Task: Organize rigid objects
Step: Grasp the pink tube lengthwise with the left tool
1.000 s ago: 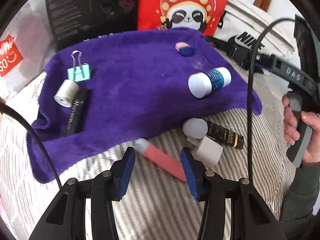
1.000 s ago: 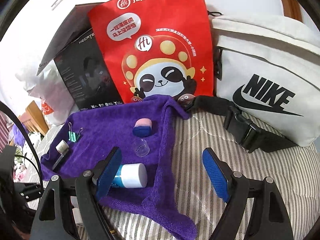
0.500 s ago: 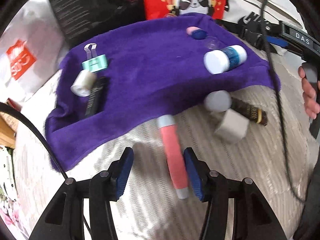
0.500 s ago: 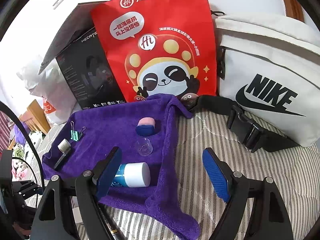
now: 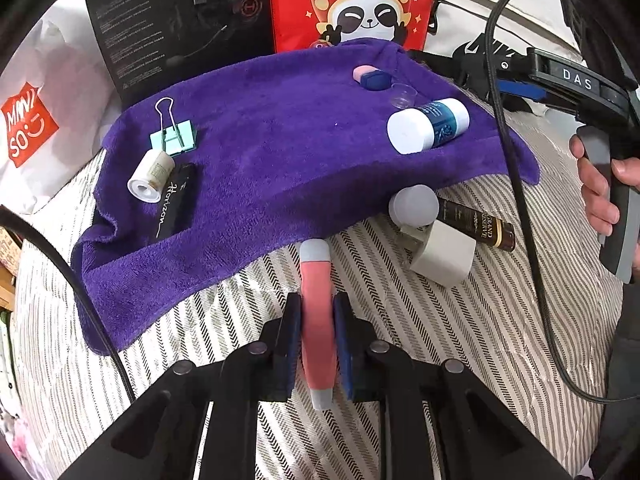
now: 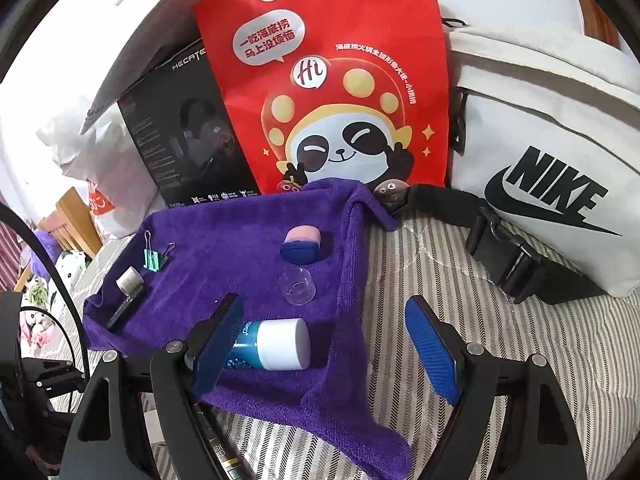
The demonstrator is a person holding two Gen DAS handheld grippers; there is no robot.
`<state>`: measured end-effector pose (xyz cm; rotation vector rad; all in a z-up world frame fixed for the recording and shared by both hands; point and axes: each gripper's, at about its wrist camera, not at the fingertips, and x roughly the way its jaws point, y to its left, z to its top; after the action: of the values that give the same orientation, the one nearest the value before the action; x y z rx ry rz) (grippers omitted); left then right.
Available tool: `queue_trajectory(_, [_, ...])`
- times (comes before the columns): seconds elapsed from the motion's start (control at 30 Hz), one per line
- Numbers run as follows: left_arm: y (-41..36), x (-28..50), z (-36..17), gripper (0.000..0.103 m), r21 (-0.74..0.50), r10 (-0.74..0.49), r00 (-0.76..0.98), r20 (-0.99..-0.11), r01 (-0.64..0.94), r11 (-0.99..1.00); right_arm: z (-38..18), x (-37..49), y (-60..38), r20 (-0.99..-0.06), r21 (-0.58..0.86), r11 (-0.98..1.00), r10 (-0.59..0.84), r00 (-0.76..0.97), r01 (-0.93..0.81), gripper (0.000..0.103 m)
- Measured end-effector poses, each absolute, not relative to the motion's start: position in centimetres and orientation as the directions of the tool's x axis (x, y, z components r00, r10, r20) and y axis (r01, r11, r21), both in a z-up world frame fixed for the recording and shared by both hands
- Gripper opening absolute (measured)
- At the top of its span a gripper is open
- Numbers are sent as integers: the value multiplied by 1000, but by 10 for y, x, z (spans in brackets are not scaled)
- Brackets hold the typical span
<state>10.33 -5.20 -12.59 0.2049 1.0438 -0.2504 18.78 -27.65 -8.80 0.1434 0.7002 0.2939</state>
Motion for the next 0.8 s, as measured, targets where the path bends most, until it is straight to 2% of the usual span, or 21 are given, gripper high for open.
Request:
queue_trajectory(0.1, [-55,103,-126,25,74,-77,493,-866,279,957,-89,188,-274,-618,222,949,314,721,-223,82])
queue_trajectory(0.2, [-51,105,-127,17,32,-120,487,-865,291,956,-89,188,-272,-619,211,950,311,721,-228,82])
queue_trajectory(0.4, [-36,100,-125,16,81,-55,493,-868,251,965,-78,180,-263,-584,264,918,397,708,-297,82])
queue_trajectory(0.5, [-18,96,-124,16,63,-58,493,-868,225,972,-70,168,-255,-586,236,923,385,713,-304,82])
queue_trajectory(0.63, [2,92,-123,16,55,-56,499,-865,205,977,-72,135,-251,-603,223,922,385,699,-316,82])
queue_trajectory(0.73, [10,92,-125,16,24,-86,501,-861,209,978,-85,109,-240,-656,163,917,376,654,-363,81])
queue_trajectory(0.8, [11,93,-126,17,13,-97,508,-856,210,978,-94,97,-232,-693,119,910,363,623,-398,75])
